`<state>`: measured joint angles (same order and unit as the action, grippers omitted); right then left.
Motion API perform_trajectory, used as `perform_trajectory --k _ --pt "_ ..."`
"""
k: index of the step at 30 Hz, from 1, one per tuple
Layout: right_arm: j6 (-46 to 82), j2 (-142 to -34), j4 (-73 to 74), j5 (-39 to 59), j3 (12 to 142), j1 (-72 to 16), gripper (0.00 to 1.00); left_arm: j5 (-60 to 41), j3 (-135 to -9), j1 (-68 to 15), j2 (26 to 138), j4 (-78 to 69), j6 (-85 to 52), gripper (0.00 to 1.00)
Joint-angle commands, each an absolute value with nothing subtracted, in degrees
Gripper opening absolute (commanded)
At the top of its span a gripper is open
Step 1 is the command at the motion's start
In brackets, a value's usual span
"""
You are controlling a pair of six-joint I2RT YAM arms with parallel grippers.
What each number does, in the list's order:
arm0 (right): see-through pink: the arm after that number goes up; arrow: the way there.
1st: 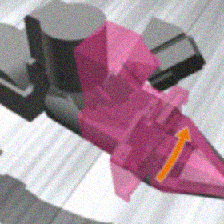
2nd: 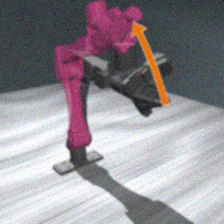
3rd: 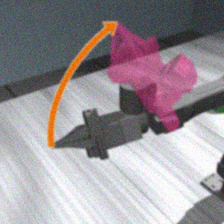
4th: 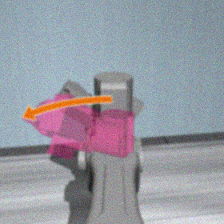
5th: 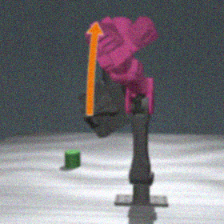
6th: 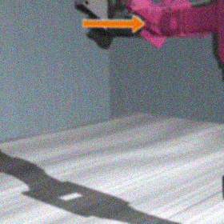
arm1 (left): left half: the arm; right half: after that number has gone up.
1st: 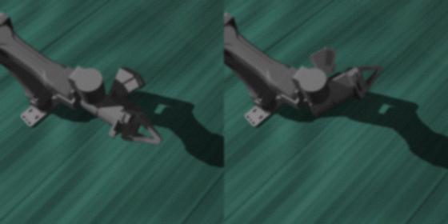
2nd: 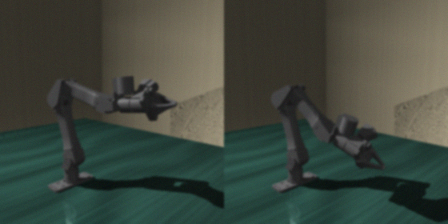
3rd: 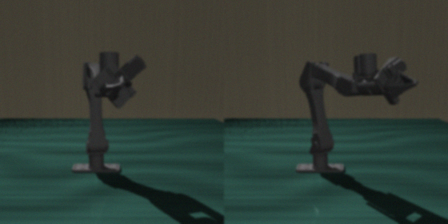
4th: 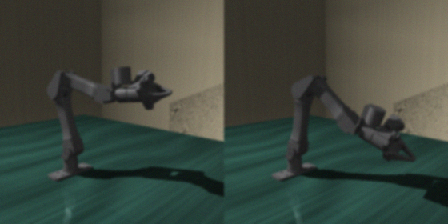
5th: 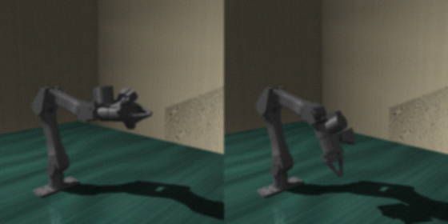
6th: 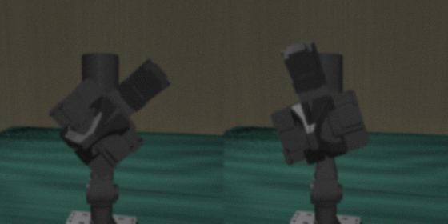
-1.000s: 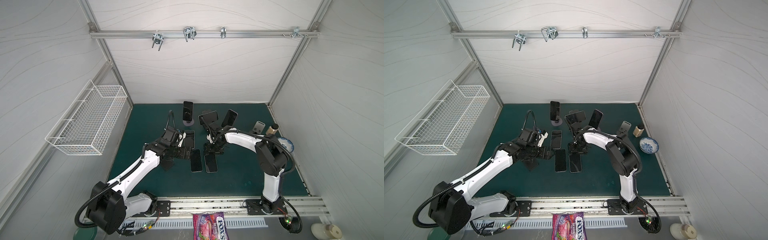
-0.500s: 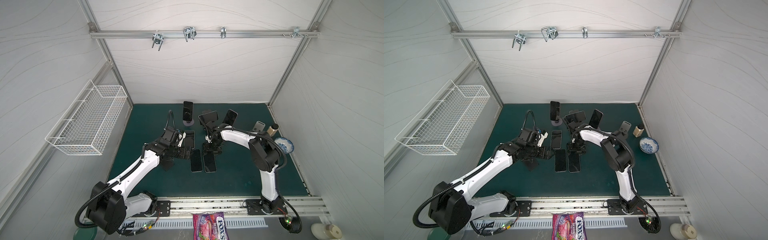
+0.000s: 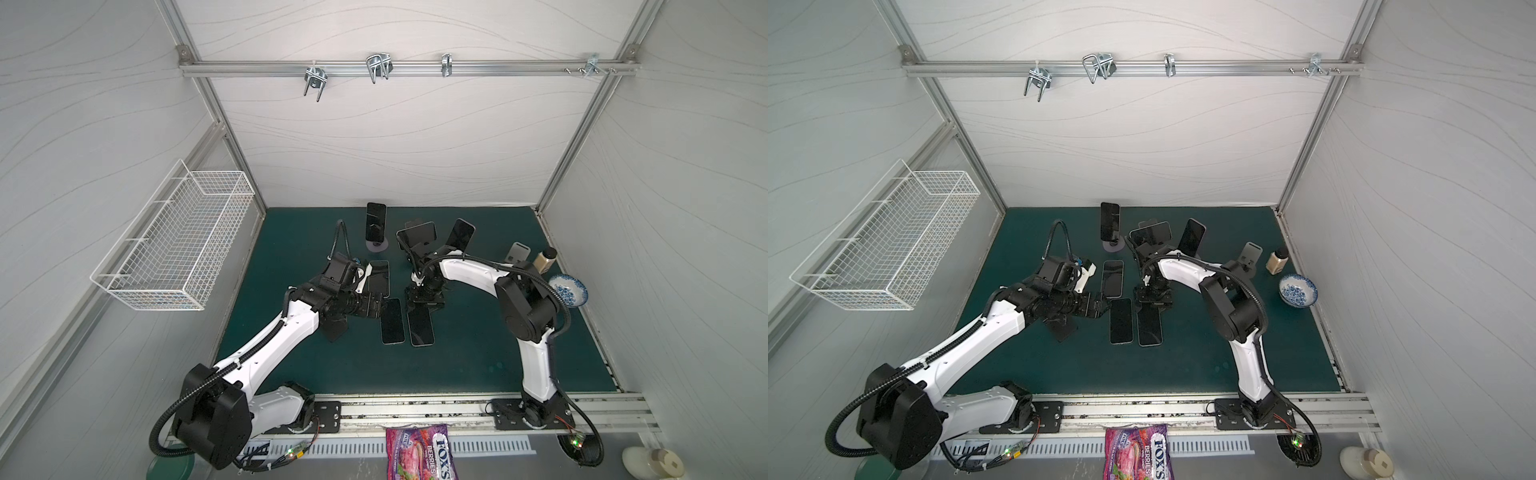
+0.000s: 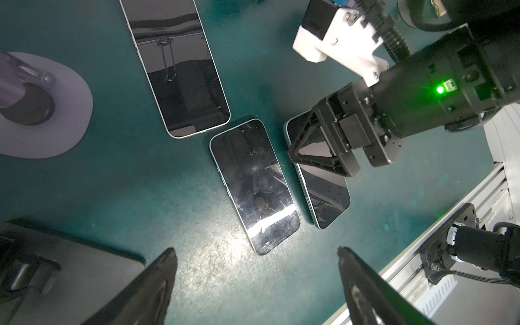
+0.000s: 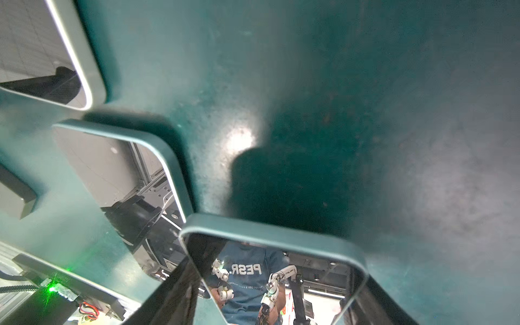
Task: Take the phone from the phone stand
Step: 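Open the right gripper to release the phone lying flat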
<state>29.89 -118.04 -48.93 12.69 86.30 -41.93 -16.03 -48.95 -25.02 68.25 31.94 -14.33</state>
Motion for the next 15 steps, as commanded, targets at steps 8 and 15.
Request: perform_trajectory --k 8,15 --pt "30.9 -119.7 -51.2 12.6 88.5 -42.3 0.68 -17.3 -50.6 -24.4 68.2 29.7 -14.9 0.91" --pt "30.9 -120.2 -51.5 13.0 89.5 -42.3 0.68 -18.3 -50.9 -24.0 68.6 29.4 -15.0 0.91"
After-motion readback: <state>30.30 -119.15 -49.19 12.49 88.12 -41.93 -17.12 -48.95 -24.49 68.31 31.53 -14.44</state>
